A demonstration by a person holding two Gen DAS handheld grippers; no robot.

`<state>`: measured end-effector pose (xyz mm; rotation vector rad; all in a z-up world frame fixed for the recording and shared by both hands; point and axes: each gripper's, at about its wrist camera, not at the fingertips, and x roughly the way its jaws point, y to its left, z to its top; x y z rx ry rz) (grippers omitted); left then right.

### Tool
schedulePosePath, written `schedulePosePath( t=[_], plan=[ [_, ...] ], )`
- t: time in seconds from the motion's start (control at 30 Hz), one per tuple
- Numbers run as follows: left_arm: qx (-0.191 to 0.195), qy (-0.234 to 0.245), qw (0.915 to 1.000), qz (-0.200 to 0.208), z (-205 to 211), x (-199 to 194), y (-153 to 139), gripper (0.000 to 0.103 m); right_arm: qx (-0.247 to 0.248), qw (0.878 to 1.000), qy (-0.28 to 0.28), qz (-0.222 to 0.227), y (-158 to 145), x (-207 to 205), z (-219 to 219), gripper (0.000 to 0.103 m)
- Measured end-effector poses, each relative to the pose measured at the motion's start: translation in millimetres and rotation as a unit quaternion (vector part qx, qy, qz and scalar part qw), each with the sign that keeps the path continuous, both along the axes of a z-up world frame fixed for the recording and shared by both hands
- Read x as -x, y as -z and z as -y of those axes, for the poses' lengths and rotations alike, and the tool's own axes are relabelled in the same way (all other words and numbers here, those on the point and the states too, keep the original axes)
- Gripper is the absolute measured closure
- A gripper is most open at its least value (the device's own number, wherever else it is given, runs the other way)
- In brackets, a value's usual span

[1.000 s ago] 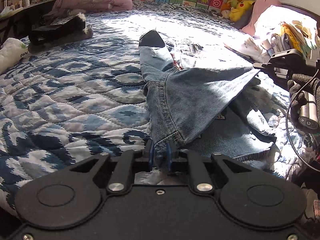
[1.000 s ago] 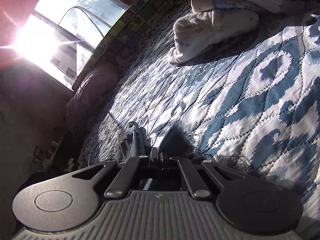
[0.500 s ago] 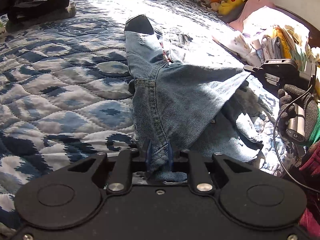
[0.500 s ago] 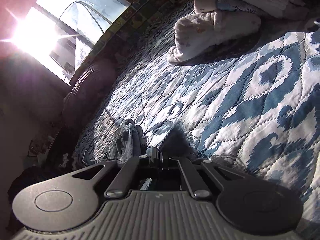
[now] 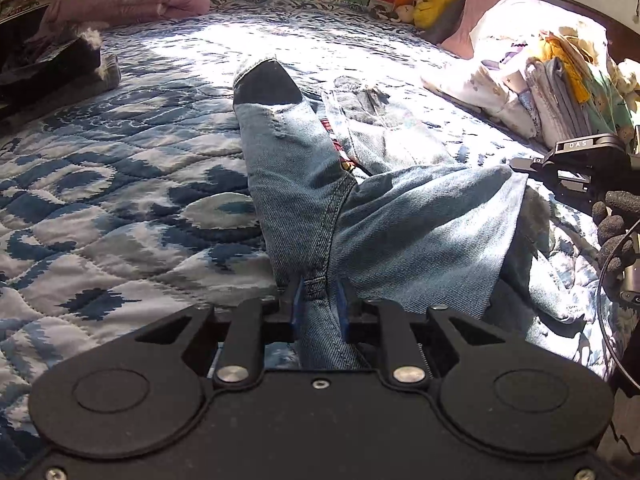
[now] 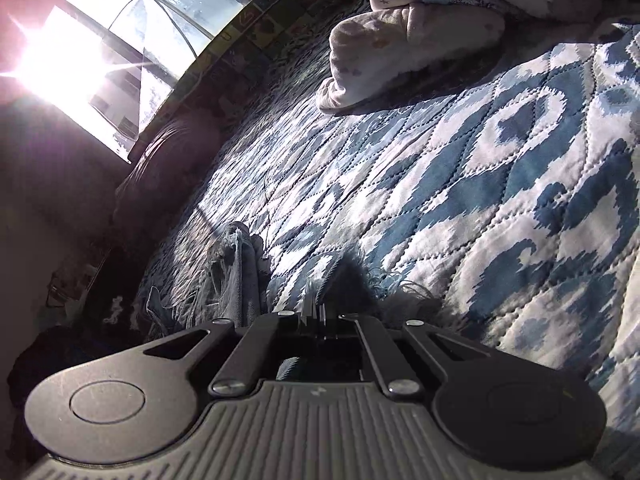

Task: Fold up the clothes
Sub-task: 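Pull the denim sleeve straight with the left tool and release it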

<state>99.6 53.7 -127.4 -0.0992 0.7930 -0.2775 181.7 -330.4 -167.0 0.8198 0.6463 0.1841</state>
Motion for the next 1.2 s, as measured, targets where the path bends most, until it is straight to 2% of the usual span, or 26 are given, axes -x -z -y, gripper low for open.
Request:
schedulePosePath(
  t=[0.03, 0.1, 0.13, 0.17, 0.23, 0.27, 0.3, 0.4, 0.47, 0.53, 0.57, 0.63, 0.67, 0.7, 0.73, 0.77, 0.8, 0.87, 0.93, 1.03, 1.1, 1.17, 1.2],
  plan=[
    [0.011, 0.000, 0.9999, 0.000, -3, 3, -8, 0.087, 0.000, 1.000, 0.000, -0.001, 1, 0, 0, 0.100],
    [0.034, -0.003, 0.9988, 0.035, -6, 10, -19, 0.085, -0.004, 1.000, 0.001, 0.000, 4, 1, 2, 0.100],
    [0.032, 0.000, 0.9989, 0.035, -3, 8, -17, 0.078, -0.009, 1.000, 0.003, 0.001, 7, 3, 3, 0.100],
    [0.017, 0.001, 0.9998, 0.014, 2, 2, -9, 0.069, -0.014, 1.000, 0.004, 0.002, 9, 4, 4, 0.100],
    [0.003, 0.014, 0.9991, -0.041, 9, -8, 14, 0.063, -0.015, 1.000, 0.005, -0.003, 16, 6, 4, 0.100],
    [0.002, 0.030, 0.9985, -0.045, 9, -11, 10, 0.056, -0.019, 1.000, 0.007, -0.005, 21, 8, 5, 0.100],
    [0.000, 0.044, 0.9979, -0.047, 9, -13, 5, 0.056, -0.026, 1.000, 0.008, -0.001, 24, 10, 7, 0.100],
    [-0.011, 0.037, 0.9992, -0.003, 6, -26, -19, 0.059, -0.041, 0.999, 0.009, 0.015, 34, 17, 10, 0.102],
    [-0.019, 0.032, 0.9990, 0.026, 4, -35, -34, 0.073, -0.038, 0.999, 0.009, 0.026, 36, 19, 9, 0.103],
    [-0.037, 0.020, 0.9981, 0.044, 5, -58, -33, 0.080, -0.029, 0.999, 0.008, 0.032, 36, 21, 7, 0.103],
    [-0.023, 0.016, 0.9986, 0.045, 5, -71, -28, 0.081, -0.027, 0.999, 0.008, 0.034, 36, 21, 7, 0.103],
    [-0.029, 0.034, 0.9990, -0.001, 14, -99, -5, 0.081, -0.022, 0.999, 0.007, 0.042, 37, 23, 6, 0.103],
    [-0.065, 0.065, 0.9956, -0.021, 25, -104, 9, 0.082, -0.021, 0.999, 0.007, 0.045, 37, 23, 6, 0.103],
    [-0.091, 0.087, 0.9921, -0.005, 32, -101, 7, 0.082, -0.018, 0.999, 0.007, 0.049, 38, 24, 5, 0.103],
    [-0.102, 0.094, 0.9902, -0.014, 33, -103, 2, 0.082, -0.015, 0.998, 0.007, 0.053, 38, 25, 5, 0.103],
    [-0.096, 0.094, 0.9906, -0.027, 31, -107, -5, 0.082, -0.011, 0.998, 0.007, 0.059, 37, 25, 3, 0.103],
    [-0.077, 0.092, 0.9927, -0.015, 26, -108, -16, 0.081, -0.009, 0.998, 0.008, 0.062, 38, 25, 3, 0.103],
    [-0.063, 0.079, 0.9946, 0.024, 18, -114, -29, 0.081, -0.006, 0.998, 0.008, 0.066, 38, 26, 3, 0.103],
    [-0.071, 0.042, 0.9953, 0.050, 12, -132, -35, 0.081, -0.004, 0.998, 0.008, 0.070, 39, 25, 2, 0.103],
    [-0.061, 0.003, 0.9962, 0.062, 2, -172, -31, 0.081, -0.008, 0.997, 0.008, 0.072, 40, 27, 3, 0.103],
    [-0.068, -0.015, 0.9955, 0.065, 2, -199, -23, 0.082, -0.010, 0.997, 0.008, 0.074, 40, 28, 3, 0.103],
    [-0.054, -0.008, 0.9976, 0.043, 3, -225, -12, 0.082, -0.013, 0.997, 0.007, 0.075, 41, 28, 4, 0.103],
    [-0.052, 0.014, 0.9983, 0.024, 8, -236, -3, 0.082, -0.014, 0.997, 0.007, 0.076, 42, 28, 4, 0.103]
  ],
)
